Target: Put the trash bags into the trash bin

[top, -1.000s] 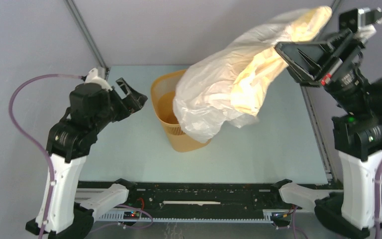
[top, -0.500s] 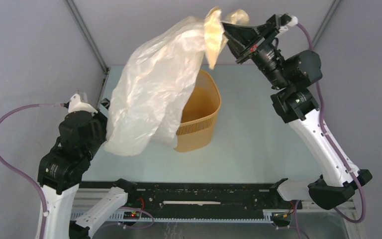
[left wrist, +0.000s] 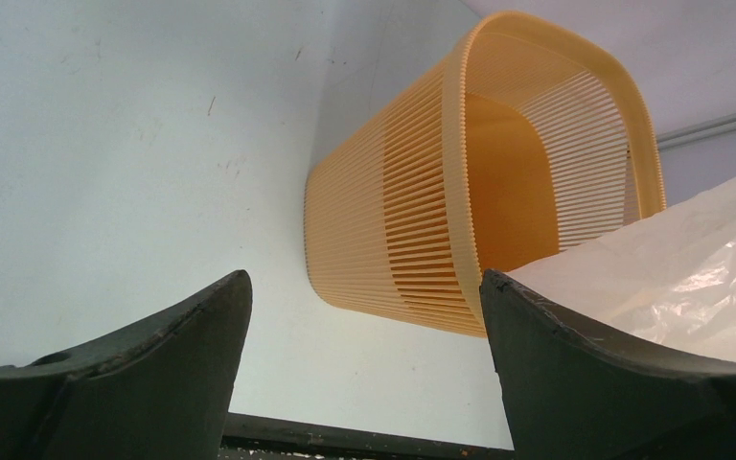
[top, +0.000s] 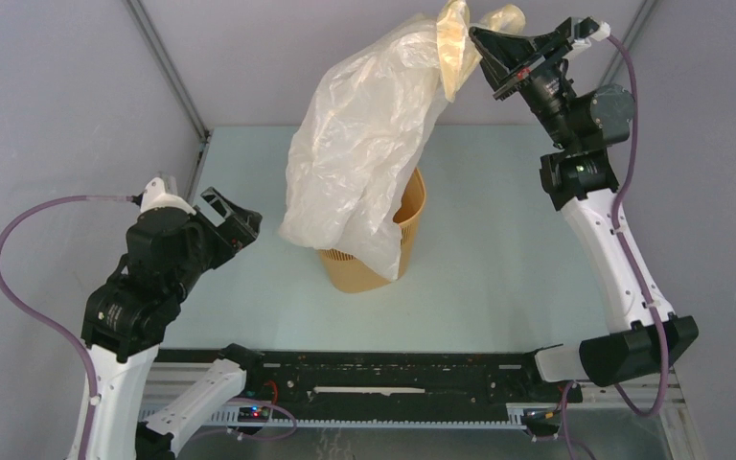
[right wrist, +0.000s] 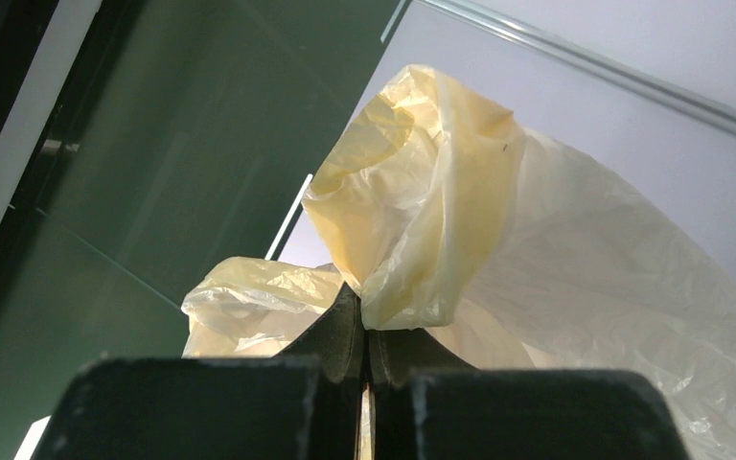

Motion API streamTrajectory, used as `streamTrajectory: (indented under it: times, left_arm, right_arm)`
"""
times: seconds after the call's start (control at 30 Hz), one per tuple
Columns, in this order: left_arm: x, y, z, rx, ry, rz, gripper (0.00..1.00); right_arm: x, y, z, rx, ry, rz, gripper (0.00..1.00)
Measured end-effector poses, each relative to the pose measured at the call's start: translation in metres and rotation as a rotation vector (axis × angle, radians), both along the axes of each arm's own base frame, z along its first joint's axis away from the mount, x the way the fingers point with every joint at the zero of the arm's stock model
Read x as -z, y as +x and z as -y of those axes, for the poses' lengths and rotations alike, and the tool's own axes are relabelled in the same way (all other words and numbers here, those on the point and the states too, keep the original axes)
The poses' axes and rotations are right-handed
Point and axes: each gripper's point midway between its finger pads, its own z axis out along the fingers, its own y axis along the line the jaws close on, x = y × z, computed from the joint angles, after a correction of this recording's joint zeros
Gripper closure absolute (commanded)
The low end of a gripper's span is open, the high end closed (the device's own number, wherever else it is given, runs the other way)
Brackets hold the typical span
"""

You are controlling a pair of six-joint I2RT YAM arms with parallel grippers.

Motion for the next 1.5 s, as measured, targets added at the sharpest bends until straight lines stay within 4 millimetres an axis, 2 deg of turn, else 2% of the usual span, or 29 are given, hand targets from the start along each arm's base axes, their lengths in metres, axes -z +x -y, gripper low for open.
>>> streamTrajectory:
  times: [0.07,0.13,0.23,0.37,0.5,0.6,0.67,0.73,0.77,0.87,0.93,1.03,1.13,1.2,1.27,1.37,1.5]
  left_arm:
    - [0.001,0.002,0.001,0.000,0.003,-0.007,0.07]
    - [0.002,0.004,0.001,0.000,0.005,-0.012,0.06]
    - [0.002,0.004,0.002,0.001,0.004,-0.012,0.06]
    - [0.001,0.004,0.001,0.000,0.003,-0.008,0.06]
    - [0.000,0.002,0.000,-0.003,0.001,-0.002,0.06]
    - [-0.001,0.000,-0.001,-0.003,0.002,0.008,0.06]
    - [-0.002,-0.001,-0.002,-0.003,0.002,0.011,0.06]
    - [-0.002,-0.001,-0.002,-0.003,0.003,0.012,0.06]
    - [-0.002,-0.001,-0.002,-0.003,0.004,0.012,0.04]
    - [-0.002,-0.001,-0.002,0.003,0.015,0.013,0.02]
    - [-0.002,-0.002,-0.003,0.010,0.027,0.016,0.01]
    - [-0.004,-0.006,-0.006,0.022,0.050,0.030,0.00]
    - [-0.007,-0.013,-0.009,0.034,0.069,0.051,0.00]
    - [-0.010,-0.017,-0.010,0.044,0.074,0.065,0.00]
    - [-0.020,-0.019,-0.008,0.062,0.070,0.088,0.00]
    - [-0.039,-0.018,-0.002,0.097,0.056,0.133,0.02]
    - [-0.067,-0.003,0.023,0.201,0.015,0.198,0.14]
  right_arm:
    - [-0.002,0.009,-0.013,-0.031,-0.005,0.001,1.00]
    - [-0.016,0.013,-0.037,-0.082,-0.006,0.034,1.00]
    - [-0.039,0.005,-0.066,-0.153,0.000,0.093,1.00]
    - [-0.073,-0.013,-0.086,-0.211,0.042,0.184,1.00]
    - [-0.102,-0.030,-0.090,-0.228,0.093,0.270,1.00]
    - [-0.102,-0.031,-0.091,-0.234,0.104,0.275,1.00]
    - [-0.090,-0.024,-0.093,-0.234,0.091,0.243,1.00]
    - [-0.068,-0.015,-0.096,-0.234,0.064,0.184,1.00]
    - [-0.048,-0.008,-0.097,-0.232,0.041,0.135,1.00]
    - [-0.002,0.007,-0.092,-0.219,-0.010,0.023,1.00]
    - [0.025,0.013,-0.081,-0.201,-0.040,-0.037,1.00]
    - [0.048,0.013,-0.054,-0.155,-0.070,-0.094,1.00]
    - [0.042,-0.003,-0.018,-0.088,-0.083,-0.076,1.00]
    - [0.026,-0.021,0.003,-0.048,-0.081,-0.025,1.00]
    - [0.011,-0.041,0.015,-0.030,-0.083,0.032,1.00]
    - [-0.003,-0.071,0.023,-0.035,-0.099,0.098,1.00]
    - [-0.001,-0.081,0.021,-0.062,-0.124,0.107,1.00]
